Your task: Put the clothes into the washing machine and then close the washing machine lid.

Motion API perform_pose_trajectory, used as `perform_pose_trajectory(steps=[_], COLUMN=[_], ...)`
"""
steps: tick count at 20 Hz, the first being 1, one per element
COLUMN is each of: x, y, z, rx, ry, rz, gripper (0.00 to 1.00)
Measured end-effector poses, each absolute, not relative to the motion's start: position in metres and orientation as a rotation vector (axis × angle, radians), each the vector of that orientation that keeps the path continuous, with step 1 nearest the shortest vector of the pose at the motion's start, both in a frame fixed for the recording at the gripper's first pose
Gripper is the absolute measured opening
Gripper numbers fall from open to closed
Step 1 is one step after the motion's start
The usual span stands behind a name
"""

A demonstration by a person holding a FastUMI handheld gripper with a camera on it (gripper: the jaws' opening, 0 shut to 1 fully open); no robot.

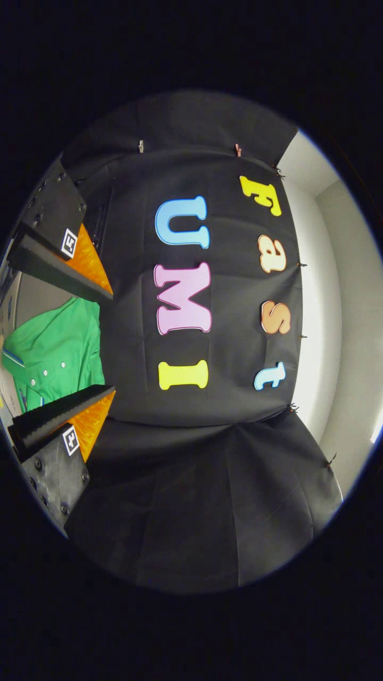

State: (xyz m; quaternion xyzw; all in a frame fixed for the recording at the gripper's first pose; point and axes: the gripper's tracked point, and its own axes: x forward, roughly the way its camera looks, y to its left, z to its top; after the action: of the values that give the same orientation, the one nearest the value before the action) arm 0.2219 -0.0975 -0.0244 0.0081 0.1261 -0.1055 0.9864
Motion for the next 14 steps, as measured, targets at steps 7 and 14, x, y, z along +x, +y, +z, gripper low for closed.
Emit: perform_pose_trajectory(steps=[7, 14], x=[0.270, 0.289], y=[-0.125, -0.138], z=[-0.091, -0.153], rx=[0.003, -0.020], ry=[0.479, 0.672], rz=[-0.261, -0.282], gripper=[0.98, 0.98])
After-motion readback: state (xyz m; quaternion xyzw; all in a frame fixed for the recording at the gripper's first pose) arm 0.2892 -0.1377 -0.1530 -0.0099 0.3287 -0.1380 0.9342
